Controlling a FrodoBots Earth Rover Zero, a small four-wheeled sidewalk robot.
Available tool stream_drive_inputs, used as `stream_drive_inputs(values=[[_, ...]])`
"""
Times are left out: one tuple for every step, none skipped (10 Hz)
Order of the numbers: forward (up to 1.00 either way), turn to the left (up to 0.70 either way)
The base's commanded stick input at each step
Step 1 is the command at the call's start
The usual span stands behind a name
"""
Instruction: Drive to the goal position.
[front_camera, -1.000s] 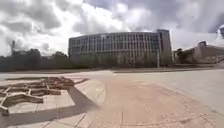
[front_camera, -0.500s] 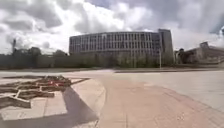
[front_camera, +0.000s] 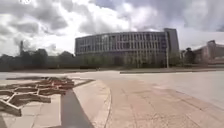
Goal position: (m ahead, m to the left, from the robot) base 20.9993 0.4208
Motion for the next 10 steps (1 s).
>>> stream_drive_inputs(values=[[0.7,0.05],[0.7,0.0],[0.7,0.0],[0.7,0.0],[0.7,0.0],[0.7,0.0],[0.7,0.04],[0.7,0.02],[0.7,0.0],[0.7,0.03]])
